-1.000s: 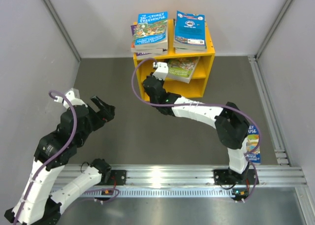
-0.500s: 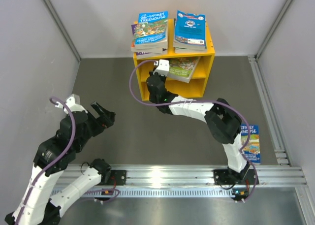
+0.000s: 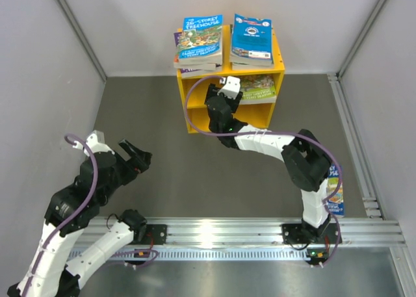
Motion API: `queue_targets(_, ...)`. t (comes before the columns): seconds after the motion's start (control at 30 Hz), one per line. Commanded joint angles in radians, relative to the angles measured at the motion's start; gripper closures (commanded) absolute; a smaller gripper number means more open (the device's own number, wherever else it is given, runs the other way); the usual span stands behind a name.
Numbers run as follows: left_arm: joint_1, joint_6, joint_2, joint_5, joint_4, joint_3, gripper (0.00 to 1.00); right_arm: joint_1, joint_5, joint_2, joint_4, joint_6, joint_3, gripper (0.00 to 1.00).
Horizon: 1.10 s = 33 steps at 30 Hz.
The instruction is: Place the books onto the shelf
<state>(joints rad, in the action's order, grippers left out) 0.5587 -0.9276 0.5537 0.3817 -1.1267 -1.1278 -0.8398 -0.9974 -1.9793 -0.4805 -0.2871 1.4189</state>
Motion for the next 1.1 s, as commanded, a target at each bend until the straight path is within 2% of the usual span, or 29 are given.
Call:
queue_targets(0.0, -0.003, -0.025, -0.006, -0.010, 0.021, 0.017, 0.06, 0.056, -0.121, 0.023, 0.151, 0.000, -0.084, 0.30)
queue_targets(0.33, -0.003, -0.030, 0.018, -0.012, 0.084, 0.040, 0.06, 0.054, -0.084, 0.138, 0.210, -0.021, -0.147, 0.28)
queue_targets(0.43, -0.003, -0.033, 0.023, -0.007, 0.108, 0.046, 0.06, 0.028, -0.063, 0.195, 0.250, -0.030, -0.155, 0.22)
queue_targets(0.47, -0.003, -0.033, 0.025, -0.007, 0.116, 0.051, 0.06, 0.010, -0.058, 0.212, 0.273, -0.027, -0.153, 0.15)
queue_targets(0.53, -0.003, -0.033, 0.028, -0.007, 0.137, 0.057, 0.06, -0.019, -0.052, 0.267, 0.287, -0.006, -0.155, 0.09)
queue_targets(0.57, -0.003, -0.033, 0.028, -0.009, 0.145, 0.065, 0.06, -0.030, -0.047, 0.289, 0.298, 0.005, -0.158, 0.01)
queue_targets(0.63, -0.003, -0.030, 0.028, -0.007, 0.172, 0.075, 0.06, -0.060, -0.026, 0.353, 0.319, 0.029, -0.153, 0.00)
queue_targets(0.93, -0.003, 0.016, 0.052, -0.004, 0.326, 0.154, 0.06, -0.153, 0.150, 0.681, 0.640, -0.055, -0.179, 0.00)
queue_targets(1.07, -0.003, 0.114, 0.121, -0.078, 0.500, 0.218, 0.06, -0.140, 0.163, 0.908, 0.848, -0.081, -0.228, 0.00)
